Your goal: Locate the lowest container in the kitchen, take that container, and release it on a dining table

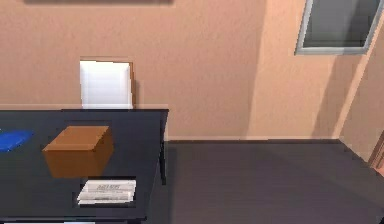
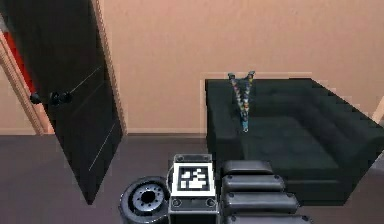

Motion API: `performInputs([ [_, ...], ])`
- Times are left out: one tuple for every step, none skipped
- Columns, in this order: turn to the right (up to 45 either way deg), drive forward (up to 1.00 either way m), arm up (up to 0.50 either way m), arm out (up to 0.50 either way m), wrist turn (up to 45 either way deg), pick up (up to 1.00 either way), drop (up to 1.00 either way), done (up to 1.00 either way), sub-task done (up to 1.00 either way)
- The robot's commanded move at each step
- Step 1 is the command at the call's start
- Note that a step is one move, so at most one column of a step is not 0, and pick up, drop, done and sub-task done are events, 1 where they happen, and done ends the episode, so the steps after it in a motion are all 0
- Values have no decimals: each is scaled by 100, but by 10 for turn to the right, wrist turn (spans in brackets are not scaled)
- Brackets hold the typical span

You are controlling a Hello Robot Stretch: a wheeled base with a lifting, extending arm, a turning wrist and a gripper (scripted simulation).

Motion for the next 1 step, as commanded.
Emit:
performInputs([
  [0, 25, 0, 0, 0, 0, 0, 0, 0],
])
